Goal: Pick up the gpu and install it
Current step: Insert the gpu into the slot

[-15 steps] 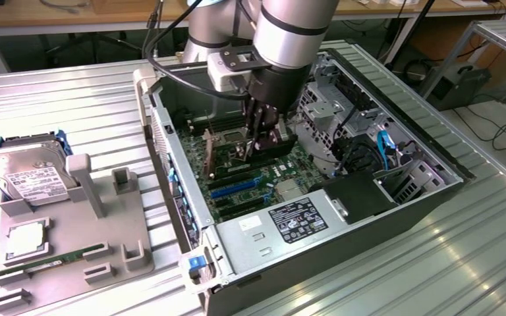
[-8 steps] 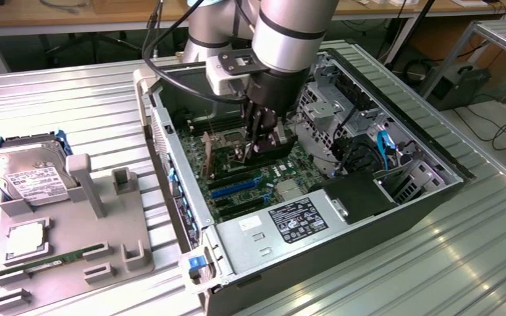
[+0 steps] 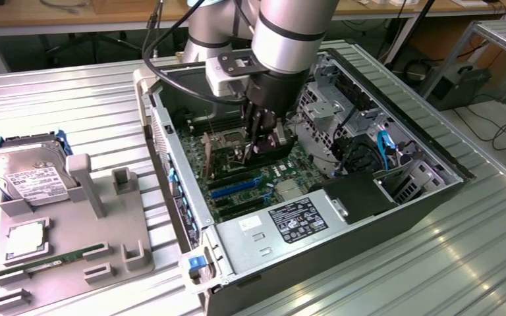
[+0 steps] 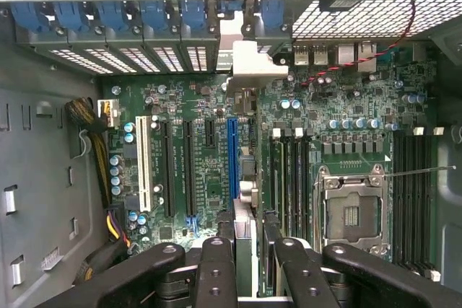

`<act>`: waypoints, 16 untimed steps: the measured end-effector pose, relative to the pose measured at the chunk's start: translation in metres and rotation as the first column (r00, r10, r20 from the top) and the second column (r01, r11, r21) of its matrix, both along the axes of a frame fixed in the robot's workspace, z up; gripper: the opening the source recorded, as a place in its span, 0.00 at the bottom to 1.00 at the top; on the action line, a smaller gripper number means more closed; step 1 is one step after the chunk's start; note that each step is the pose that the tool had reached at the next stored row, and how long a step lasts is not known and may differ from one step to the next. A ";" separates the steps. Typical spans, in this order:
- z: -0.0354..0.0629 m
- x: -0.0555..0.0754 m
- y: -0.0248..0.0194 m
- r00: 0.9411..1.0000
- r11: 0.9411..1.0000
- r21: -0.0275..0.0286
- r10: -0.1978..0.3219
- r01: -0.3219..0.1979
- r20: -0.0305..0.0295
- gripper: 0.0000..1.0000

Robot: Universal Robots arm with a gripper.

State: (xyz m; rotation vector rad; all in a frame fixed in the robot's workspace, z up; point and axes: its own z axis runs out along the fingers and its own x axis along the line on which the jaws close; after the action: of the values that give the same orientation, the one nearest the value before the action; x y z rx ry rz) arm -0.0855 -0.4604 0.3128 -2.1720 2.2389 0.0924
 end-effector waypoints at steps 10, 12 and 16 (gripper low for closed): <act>-0.0012 -0.001 -0.0004 1.000 1.000 0.001 0.000 0.000 0.000 0.26; -0.0016 -0.002 -0.0004 1.000 1.000 0.001 0.000 0.000 0.000 0.26; -0.0032 -0.008 -0.0004 1.000 1.000 0.001 0.000 0.000 0.000 0.26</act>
State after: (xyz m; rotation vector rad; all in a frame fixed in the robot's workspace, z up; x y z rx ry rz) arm -0.0939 -0.4608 0.3096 -2.1716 2.2385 0.0932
